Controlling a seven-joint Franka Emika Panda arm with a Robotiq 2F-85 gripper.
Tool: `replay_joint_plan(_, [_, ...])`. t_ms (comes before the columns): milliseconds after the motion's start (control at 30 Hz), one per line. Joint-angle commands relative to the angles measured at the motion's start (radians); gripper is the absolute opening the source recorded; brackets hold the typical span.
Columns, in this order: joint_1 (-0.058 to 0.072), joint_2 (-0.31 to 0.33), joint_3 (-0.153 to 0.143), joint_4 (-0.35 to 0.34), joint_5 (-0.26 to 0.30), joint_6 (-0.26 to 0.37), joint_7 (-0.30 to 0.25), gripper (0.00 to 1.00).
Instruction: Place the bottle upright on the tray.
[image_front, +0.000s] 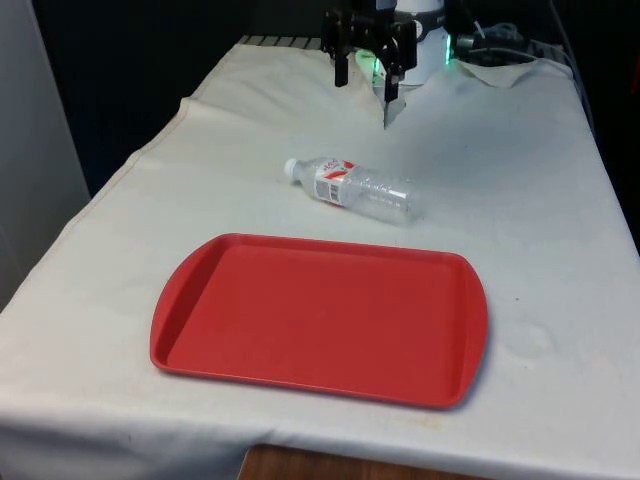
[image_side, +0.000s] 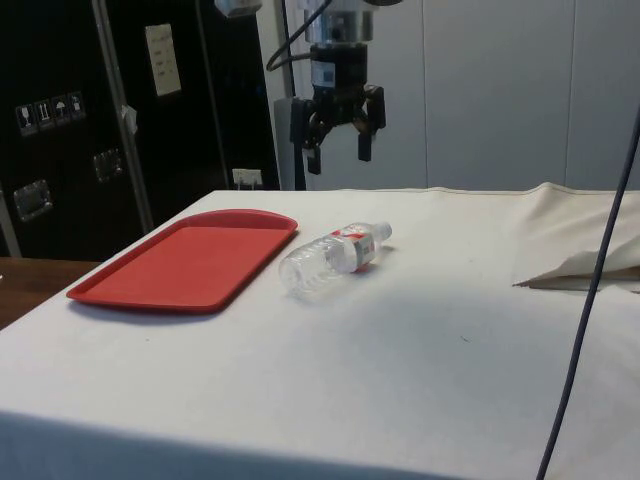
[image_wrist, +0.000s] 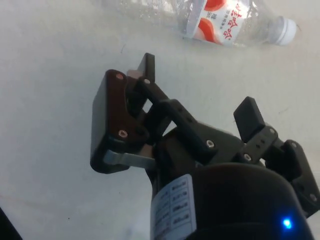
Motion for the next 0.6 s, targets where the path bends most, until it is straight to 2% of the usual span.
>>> replay_joint_plan(0, [-0.003, 0.006, 0.000, 0.006, -0.016, 0.005, 0.020, 1.00])
replay_joint_plan(33, [-0.003, 0.007, 0.000, 0.007, -0.016, 0.004, 0.025, 1.00])
replay_joint_plan(67, [0.000, 0.001, 0.000, 0.002, 0.000, 0.000, 0.004, 1.00])
replay_joint_plan(100, [-0.003, 0.009, 0.000, 0.009, -0.017, 0.004, 0.029, 1.00])
replay_joint_plan(300, [-0.003, 0.017, -0.001, 0.020, -0.025, 0.002, 0.060, 1.00])
replay_joint_plan(333, [0.000, 0.014, -0.001, 0.017, -0.006, 0.000, 0.039, 1.00])
replay_joint_plan(367, [-0.003, 0.017, -0.002, 0.021, -0.027, 0.002, 0.064, 1.00])
replay_joint_plan(567, [-0.003, 0.019, -0.003, 0.024, -0.038, 0.003, 0.096, 1.00])
